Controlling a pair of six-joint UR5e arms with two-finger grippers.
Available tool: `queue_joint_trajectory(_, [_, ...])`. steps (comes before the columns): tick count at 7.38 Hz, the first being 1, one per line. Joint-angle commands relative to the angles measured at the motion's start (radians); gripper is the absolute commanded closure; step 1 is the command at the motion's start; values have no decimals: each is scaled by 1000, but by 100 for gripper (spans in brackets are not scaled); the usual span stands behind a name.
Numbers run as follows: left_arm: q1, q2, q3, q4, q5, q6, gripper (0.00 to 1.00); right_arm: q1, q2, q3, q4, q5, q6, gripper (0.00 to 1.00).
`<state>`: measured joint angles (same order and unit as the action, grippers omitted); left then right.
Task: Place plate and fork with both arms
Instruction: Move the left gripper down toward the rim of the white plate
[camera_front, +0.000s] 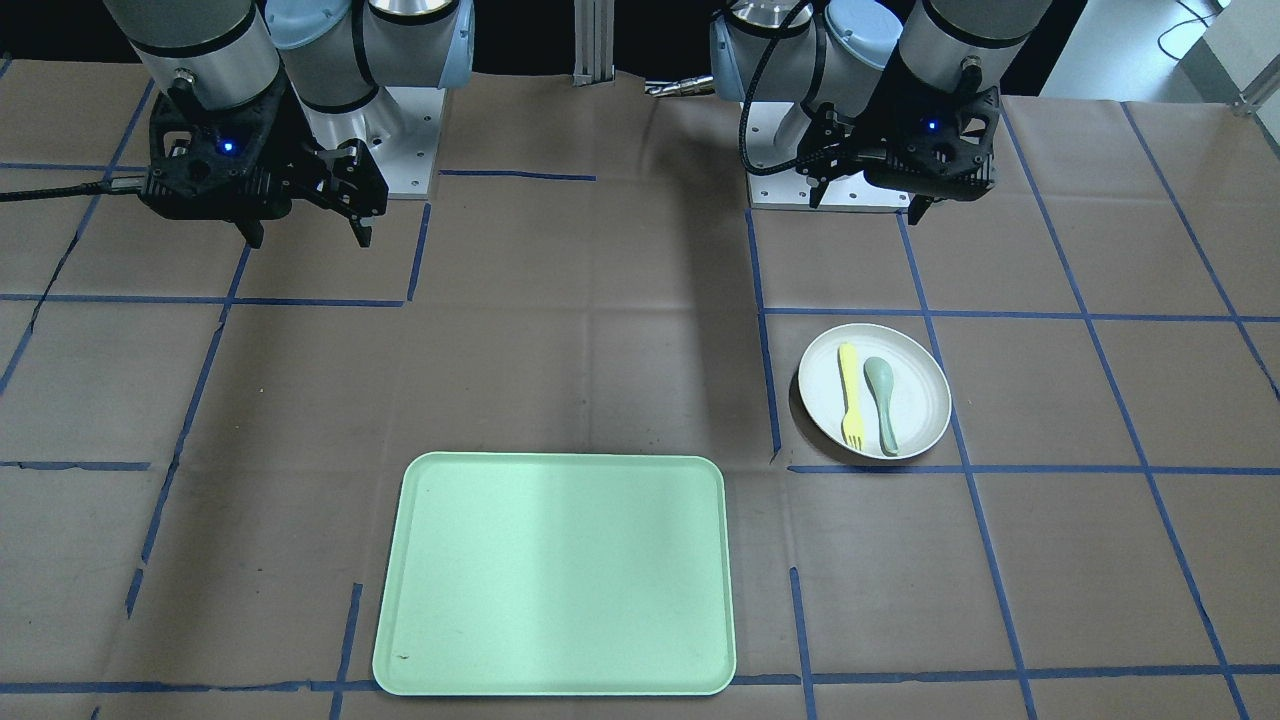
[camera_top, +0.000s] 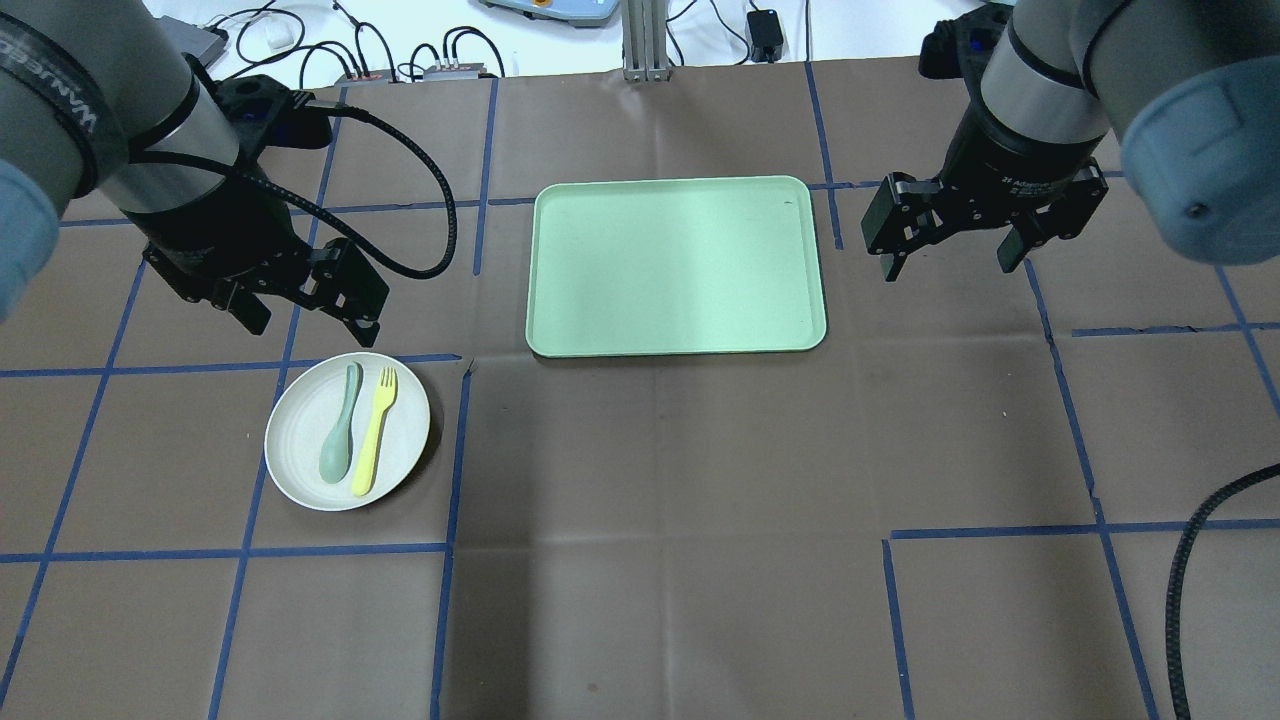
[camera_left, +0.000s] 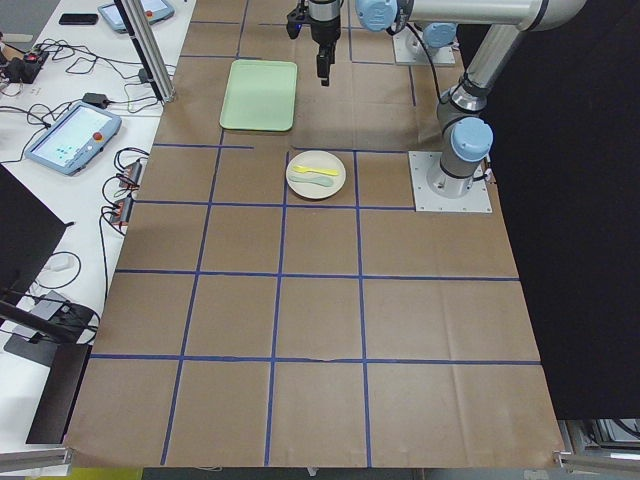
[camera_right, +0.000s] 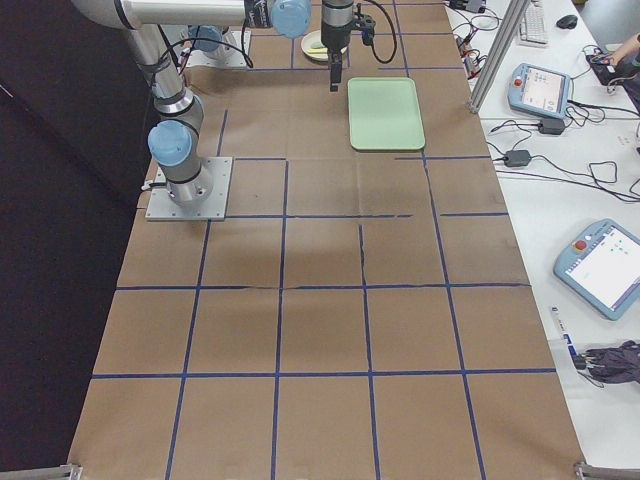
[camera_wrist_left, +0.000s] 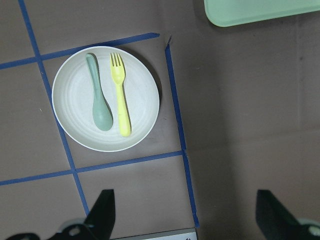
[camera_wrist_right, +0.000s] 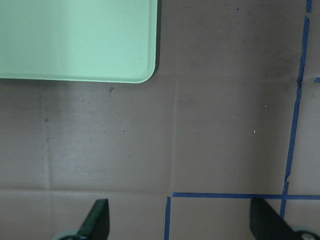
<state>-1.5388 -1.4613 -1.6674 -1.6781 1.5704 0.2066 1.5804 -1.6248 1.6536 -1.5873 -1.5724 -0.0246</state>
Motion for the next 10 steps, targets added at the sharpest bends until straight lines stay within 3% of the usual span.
queue_joint_trajectory(1, [-1,-4,0,0,-3,-1,0,1,0,0,1,0,0,0])
queue_joint_trajectory(5, [2,-5,-3,1,-13,0,1,-2,-1,0,1,0,0,0])
queue_joint_trajectory(7, [69,1,-23,11,-15,84,5,-2,-1,0,0,0,-1,0])
queue_joint_trajectory(10, [134,21,-46,9,-6,151,1,-2,0,0,1,0,-2,0])
